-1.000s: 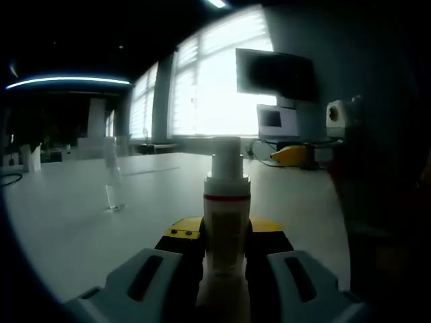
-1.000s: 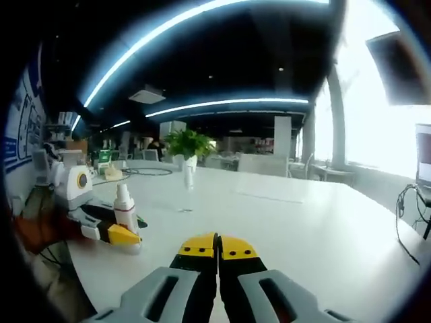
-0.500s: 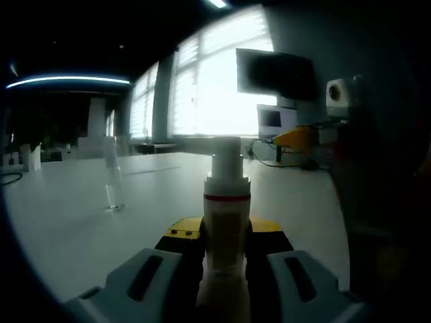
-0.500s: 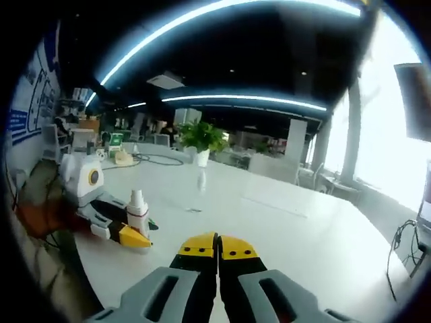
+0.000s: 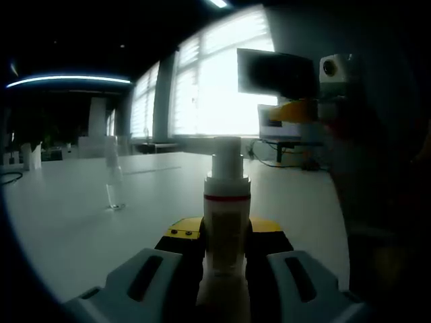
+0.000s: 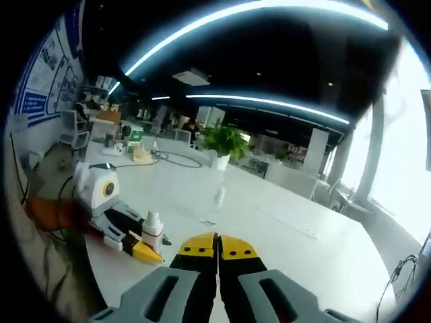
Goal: Clamp pump bottle remove cover press pump head put on cover
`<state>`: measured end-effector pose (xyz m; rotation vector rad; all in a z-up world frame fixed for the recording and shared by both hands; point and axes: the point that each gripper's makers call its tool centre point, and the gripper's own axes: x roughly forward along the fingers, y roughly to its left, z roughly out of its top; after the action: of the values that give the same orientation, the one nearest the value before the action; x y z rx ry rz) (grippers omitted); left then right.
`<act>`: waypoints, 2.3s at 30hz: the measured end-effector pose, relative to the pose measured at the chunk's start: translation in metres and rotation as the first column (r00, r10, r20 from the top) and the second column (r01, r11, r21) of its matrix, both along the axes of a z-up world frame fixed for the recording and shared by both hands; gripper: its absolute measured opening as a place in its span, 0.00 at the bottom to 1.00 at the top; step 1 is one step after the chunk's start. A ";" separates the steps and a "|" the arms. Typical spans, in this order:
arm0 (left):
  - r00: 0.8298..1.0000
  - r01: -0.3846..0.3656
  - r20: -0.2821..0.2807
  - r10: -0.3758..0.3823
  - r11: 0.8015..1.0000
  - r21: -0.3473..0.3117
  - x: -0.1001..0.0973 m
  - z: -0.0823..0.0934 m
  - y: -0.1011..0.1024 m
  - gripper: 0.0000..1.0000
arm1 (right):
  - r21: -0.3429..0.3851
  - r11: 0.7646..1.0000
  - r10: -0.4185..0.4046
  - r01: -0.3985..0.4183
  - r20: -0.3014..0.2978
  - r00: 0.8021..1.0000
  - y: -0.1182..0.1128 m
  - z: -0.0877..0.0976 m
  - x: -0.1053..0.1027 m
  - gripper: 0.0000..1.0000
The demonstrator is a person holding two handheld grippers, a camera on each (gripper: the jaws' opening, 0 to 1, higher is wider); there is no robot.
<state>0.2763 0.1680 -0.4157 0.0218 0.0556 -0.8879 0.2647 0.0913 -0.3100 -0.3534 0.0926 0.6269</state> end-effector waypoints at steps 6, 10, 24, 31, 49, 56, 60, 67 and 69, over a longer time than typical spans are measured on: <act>1.000 0.001 0.002 -0.001 1.000 0.001 -0.001 0.000 0.000 0.14 | -0.013 0.998 0.063 -0.064 -0.017 0.998 0.015 0.005 -0.004 0.00; 1.000 0.000 0.005 -0.001 1.000 0.003 -0.001 0.000 -0.001 0.14 | -0.041 0.995 0.090 -0.091 -0.025 0.996 0.023 0.006 -0.005 0.00; 1.000 0.008 0.003 -0.008 1.000 0.002 -0.001 0.000 -0.001 0.14 | -0.131 0.959 0.236 -0.251 -0.121 0.964 0.063 0.008 -0.011 0.00; 1.000 0.010 0.006 -0.010 1.000 0.003 -0.001 0.000 -0.001 0.14 | -0.200 0.942 0.246 -0.271 -0.141 0.959 0.065 0.007 -0.012 0.00; 1.000 0.014 0.005 -0.014 1.000 0.003 -0.002 0.001 -0.003 0.14 | -0.344 0.861 0.285 -0.375 -0.285 0.915 0.079 0.000 -0.007 0.00; 1.000 0.016 0.001 -0.016 1.000 0.001 -0.002 0.001 -0.003 0.14 | -0.371 0.837 0.297 -0.401 -0.308 0.904 0.084 0.002 -0.004 0.00; 1.000 0.018 0.000 -0.018 1.000 0.000 -0.003 0.001 -0.004 0.14 | -0.372 0.827 0.306 -0.421 -0.329 0.893 0.088 0.003 -0.004 0.00; 1.000 0.020 0.001 -0.020 1.000 -0.001 -0.003 0.000 -0.004 0.14 | -0.404 0.798 0.301 -0.447 -0.374 0.877 0.090 -0.004 -0.002 0.00; 1.000 0.020 0.001 -0.020 1.000 -0.001 -0.003 0.000 -0.004 0.14 | -0.414 0.788 0.302 -0.456 -0.387 0.871 0.090 -0.007 -0.002 0.00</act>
<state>0.2734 0.1642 -0.4154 0.0220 0.0543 -0.9083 0.2631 0.1816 -0.3172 -0.7891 0.4946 1.0687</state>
